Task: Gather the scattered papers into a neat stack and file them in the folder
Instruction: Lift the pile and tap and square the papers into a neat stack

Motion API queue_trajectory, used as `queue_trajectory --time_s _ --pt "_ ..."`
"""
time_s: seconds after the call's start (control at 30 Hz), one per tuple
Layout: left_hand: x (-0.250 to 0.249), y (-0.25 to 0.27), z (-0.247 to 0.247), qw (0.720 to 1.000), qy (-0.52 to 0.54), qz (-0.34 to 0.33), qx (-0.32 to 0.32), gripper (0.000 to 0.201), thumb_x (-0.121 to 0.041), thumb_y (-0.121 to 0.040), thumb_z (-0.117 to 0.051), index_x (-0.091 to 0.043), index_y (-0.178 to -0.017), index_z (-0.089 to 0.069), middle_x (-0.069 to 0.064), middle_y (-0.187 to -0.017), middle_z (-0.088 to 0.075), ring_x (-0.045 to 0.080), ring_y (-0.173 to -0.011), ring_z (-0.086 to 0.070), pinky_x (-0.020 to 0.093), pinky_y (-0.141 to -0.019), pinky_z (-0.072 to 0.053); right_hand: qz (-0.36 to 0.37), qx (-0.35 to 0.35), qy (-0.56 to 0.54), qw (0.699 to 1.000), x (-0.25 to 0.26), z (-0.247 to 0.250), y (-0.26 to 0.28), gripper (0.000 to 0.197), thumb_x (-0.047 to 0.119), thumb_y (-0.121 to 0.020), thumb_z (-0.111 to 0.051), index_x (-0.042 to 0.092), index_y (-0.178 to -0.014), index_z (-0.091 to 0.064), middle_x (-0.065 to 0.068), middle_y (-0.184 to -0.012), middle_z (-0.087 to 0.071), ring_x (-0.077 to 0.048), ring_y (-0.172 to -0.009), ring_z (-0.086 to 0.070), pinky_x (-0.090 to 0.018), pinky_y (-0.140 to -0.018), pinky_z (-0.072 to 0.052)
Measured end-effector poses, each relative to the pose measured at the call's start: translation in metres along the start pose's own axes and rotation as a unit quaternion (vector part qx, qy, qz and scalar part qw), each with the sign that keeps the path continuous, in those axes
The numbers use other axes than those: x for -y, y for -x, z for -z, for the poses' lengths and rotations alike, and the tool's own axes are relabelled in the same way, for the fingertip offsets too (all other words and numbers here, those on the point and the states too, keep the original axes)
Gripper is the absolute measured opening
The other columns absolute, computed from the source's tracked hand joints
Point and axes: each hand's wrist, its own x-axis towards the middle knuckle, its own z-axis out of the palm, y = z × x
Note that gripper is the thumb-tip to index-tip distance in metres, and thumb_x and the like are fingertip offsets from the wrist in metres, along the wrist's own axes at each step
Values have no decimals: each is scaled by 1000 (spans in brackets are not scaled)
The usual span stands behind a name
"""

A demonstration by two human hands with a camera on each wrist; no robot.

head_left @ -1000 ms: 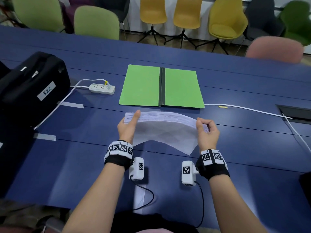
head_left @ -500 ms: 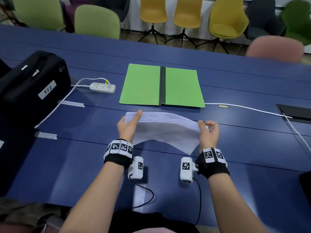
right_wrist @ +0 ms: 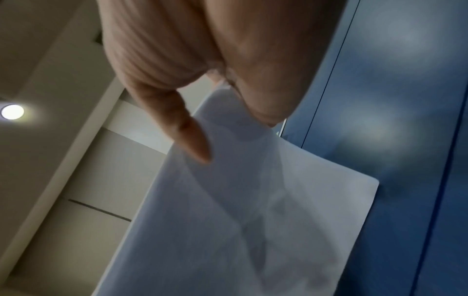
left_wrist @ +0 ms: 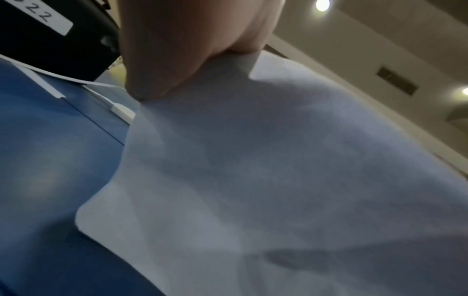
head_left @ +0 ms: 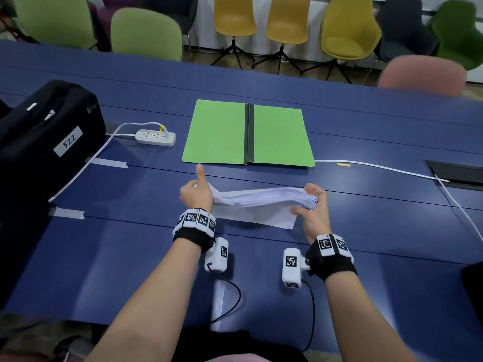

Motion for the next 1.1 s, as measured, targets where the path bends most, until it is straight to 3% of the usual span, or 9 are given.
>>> queue_trajectory --time_s 0.13,0.23,0.3,0.37,0.47,0.7,0.93,1.03,1.1 --pt "-5 -8 4 999 0 26 -26 65 -58 -87 -49 -11 -49 -28 6 -51 -34 25 -58 -38 32 -58 -34 37 -35 31 998 -5 15 3 41 -14 -78 -64 23 -96 -62 3 -92 -67 -1 -79 -64 -21 -79 -51" --pt "-14 -14 8 999 -12 46 -16 65 -63 -86 -46 -11 -51 -32 6 -56 -42 28 -69 -45 33 -68 -38 27 50 81 995 -4 20 5 33 -11 -78 -67 21 -88 -69 10 -81 -71 6 -68 -64 -11 -69 -50" --pt "-17 -12 10 998 -35 46 5 65 -67 -87 -41 -12 -53 -33 5 -58 -41 27 -65 -44 33 -66 -36 17 83 115 990 -3 18 4 24 -11 -79 -66 10 -90 -70 1 -81 -70 -3 -69 -64 -16 -66 -51" --pt "-18 -10 10 998 -50 30 19 64 -67 -89 -32 -13 -56 -33 6 -60 -40 27 -67 -43 34 -65 -34 6 57 115 992 1 13 2 17 -6 -81 -67 2 -97 -68 -9 -84 -68 -15 -73 -63 -23 -65 -52" --pt "-22 -5 9 999 -35 3 33 67 -63 -94 -21 -6 -82 -56 7 -85 -53 28 -88 -48 34 -76 -34 11 -6 37 999 13 2 2 18 -4 -81 -66 14 -81 -66 4 -70 -69 -5 -60 -64 -22 -61 -53" --pt "-27 12 2 987 104 -120 -6 47 -59 -80 -60 -16 -94 -47 -4 -94 -50 22 -95 -52 30 -89 -44 114 -5 -15 993 40 -9 -1 39 -9 -81 -65 20 -67 -43 11 -59 -44 -2 -56 -39 -12 -55 -35" --pt "8 -7 3 998 51 -24 12 31 -46 -84 -63 -16 -82 -58 1 -89 -66 22 -92 -63 38 -95 -49 25 51 28 998 5 -2 15 27 5 -86 -64 30 -96 -67 14 -93 -70 6 -79 -64 -9 -69 -50" --pt "-5 -10 6 997 3 -76 35 34 -49 -86 -58 -16 -94 -61 1 -106 -66 24 -112 -59 37 -100 -43 59 -1 60 996 13 -4 12 23 0 -89 -59 22 -88 -67 20 -77 -68 14 -66 -61 -7 -67 -47" --pt "-24 0 9 966 -139 -216 38 46 -59 -80 -60 -22 -107 -59 -7 -117 -59 13 -121 -50 41 -112 -29 94 4 91 991 25 -7 13 29 -4 -88 -57 23 -82 -66 17 -77 -66 18 -64 -59 -4 -67 -45"
